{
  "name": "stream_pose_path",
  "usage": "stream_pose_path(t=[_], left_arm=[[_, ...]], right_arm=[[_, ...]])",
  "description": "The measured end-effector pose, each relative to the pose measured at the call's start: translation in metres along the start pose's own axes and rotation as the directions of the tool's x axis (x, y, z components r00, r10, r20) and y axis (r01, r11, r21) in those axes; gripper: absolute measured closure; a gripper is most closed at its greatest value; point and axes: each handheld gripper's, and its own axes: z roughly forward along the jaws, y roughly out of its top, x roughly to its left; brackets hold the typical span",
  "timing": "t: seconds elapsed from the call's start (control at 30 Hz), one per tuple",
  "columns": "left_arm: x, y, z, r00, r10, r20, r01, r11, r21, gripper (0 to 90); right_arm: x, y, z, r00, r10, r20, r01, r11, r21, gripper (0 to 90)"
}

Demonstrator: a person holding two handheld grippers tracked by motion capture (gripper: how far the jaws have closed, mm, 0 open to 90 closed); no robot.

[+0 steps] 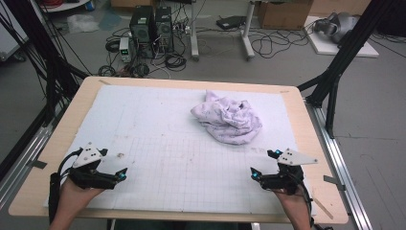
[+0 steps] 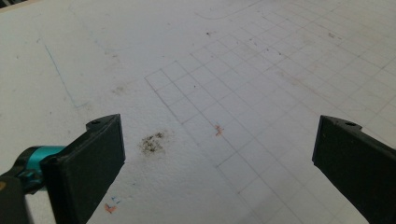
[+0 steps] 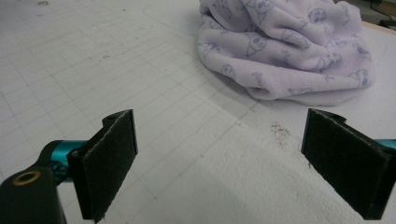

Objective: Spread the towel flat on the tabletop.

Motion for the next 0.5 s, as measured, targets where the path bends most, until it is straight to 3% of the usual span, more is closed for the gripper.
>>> stream_pose_path(t=[0.5], left_arm=[[-0.0006, 0.0005, 0.0, 0.9999, -0.007, 0.009, 0.007, 0.9999, -0.009, 2.8]], right_arm=[[-0.0017, -0.002, 0.0006, 1.0, 0.0, -0.001, 0.0, 1.0, 0.0, 9.7]])
